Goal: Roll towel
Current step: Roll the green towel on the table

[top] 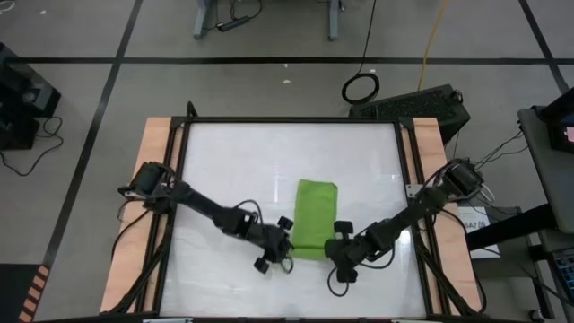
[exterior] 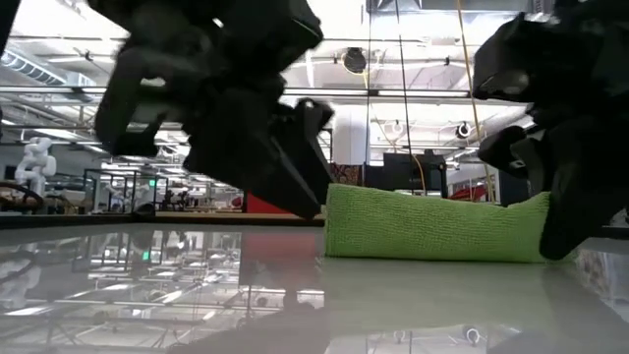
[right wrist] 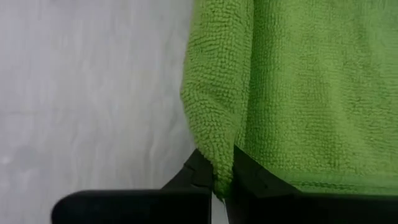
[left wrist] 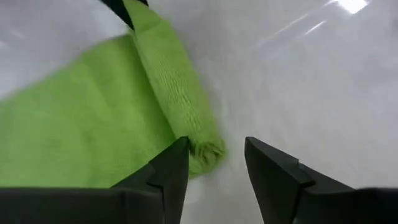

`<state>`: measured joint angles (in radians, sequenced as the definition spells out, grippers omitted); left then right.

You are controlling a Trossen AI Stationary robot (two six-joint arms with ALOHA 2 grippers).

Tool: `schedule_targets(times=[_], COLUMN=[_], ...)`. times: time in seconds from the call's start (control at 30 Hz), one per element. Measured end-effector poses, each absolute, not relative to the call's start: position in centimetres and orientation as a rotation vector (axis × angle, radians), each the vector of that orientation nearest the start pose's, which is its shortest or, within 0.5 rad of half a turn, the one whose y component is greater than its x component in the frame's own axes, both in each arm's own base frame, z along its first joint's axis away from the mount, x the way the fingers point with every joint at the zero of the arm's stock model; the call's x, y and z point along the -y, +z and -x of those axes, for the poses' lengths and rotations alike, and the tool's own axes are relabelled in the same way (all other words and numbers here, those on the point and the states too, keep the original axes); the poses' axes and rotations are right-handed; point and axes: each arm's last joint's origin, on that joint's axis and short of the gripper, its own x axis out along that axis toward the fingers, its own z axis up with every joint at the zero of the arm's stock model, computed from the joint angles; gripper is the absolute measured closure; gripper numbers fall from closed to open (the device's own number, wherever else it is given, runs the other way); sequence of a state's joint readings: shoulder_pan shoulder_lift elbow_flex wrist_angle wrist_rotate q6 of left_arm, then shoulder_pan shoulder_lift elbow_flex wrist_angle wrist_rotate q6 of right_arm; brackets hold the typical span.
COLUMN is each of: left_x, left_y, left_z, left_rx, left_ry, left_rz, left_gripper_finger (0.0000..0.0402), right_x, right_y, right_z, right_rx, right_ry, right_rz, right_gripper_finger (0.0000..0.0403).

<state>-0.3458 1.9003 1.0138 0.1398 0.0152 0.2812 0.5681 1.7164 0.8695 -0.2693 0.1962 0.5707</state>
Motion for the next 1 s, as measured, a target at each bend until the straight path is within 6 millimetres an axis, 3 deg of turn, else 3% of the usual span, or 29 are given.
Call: schedule_targets(times=[0.23, 0.47, 0.67, 1.0], left_x=[16.3, 18.7, 18.8, 17.6], left_y=[13.8, 13.4, 11.5, 11.1], left_z=[-34.0, -33.1, -33.5, -34.4], left_rx=[-0.643, -0.599, -0.607, -0.623], left_ry=[-0.263, -0.314, -0.261, -0.202], left_rz=[-0.763, -0.937, -1.004, -1.018], left_gripper_finger=[0.0237, 0.0237, 0.0237, 0.0237], right_x=[-15.2, -14.8, -14.5, -14.6], right_y=[13.5, 13.7, 13.8, 13.8], right_z=[-26.9, -27.5, -27.9, -27.9], right_rx=[-1.110, -1.105, -1.084, -1.088], right_ry=[0.053, 0.090, 0.095, 0.108], right_rz=[-0.182, -0.236, -0.250, -0.268], right_gripper_finger=[0.0397, 0.0397, 0.0397, 0.0397])
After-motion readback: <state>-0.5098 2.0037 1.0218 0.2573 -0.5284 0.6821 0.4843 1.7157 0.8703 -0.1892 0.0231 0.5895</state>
